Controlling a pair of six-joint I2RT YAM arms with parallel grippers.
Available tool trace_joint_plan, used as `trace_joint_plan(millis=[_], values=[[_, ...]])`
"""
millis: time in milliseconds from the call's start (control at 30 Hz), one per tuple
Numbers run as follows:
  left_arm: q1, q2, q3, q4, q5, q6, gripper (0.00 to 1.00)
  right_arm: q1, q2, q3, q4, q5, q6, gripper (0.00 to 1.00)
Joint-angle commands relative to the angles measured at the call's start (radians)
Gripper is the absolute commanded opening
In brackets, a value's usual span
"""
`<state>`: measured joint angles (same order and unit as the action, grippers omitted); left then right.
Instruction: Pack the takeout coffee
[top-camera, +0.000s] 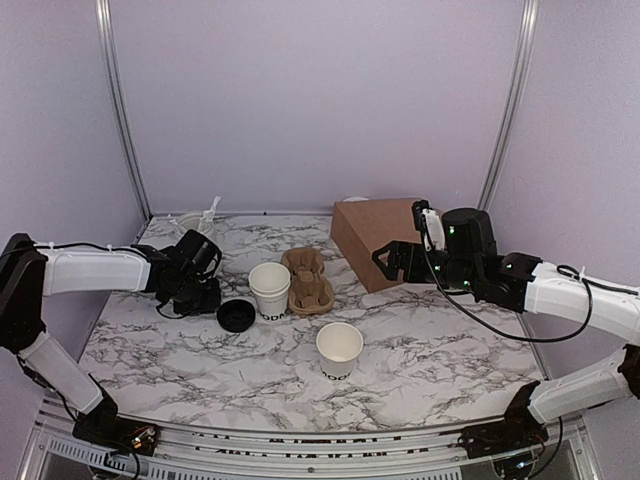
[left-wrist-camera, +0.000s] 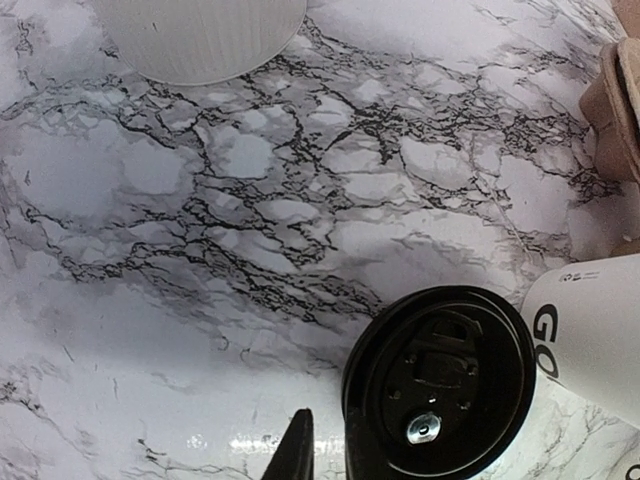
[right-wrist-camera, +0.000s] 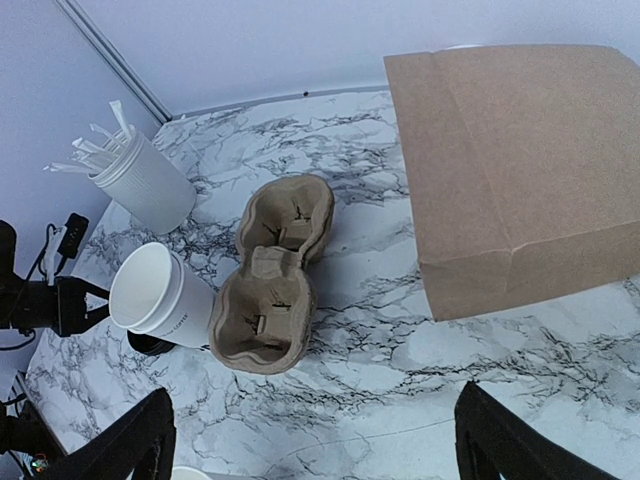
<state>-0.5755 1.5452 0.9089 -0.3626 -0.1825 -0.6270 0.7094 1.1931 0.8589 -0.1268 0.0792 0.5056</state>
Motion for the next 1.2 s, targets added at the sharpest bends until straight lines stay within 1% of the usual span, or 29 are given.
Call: trace_joint_plan(millis=[0, 133, 367, 633, 867, 1167], values=[[-0.01, 0.034, 0.021, 0.003, 0.027, -0.024, 0.17, -0.006, -0.017, -0.002, 0.01, 0.0, 0.014, 0.94], [-0.019, 0.051, 0.024, 0.009, 0.032, -0.022, 0.21, -0.006, -0.023, -0.006, 0.008, 0.002, 0.016, 0.94], [-0.028, 0.085, 0.041, 0.015, 0.026, -0.018, 0.21, -0.006, -0.021, -0.009, 0.013, 0.002, 0.018, 0.94], [-0.035, 0.119, 0.062, 0.015, 0.017, -0.01, 0.21, -0.006, -0.027, -0.009, 0.007, 0.007, 0.016, 0.94], [-0.037, 0.137, 0.076, 0.007, -0.006, 0.002, 0.18, -0.007, -0.03, -0.012, 0.005, 0.008, 0.015, 0.94], [-0.041, 0.147, 0.083, -0.012, -0.031, 0.012, 0.18, -0.007, -0.027, -0.008, 0.005, 0.009, 0.013, 0.94]])
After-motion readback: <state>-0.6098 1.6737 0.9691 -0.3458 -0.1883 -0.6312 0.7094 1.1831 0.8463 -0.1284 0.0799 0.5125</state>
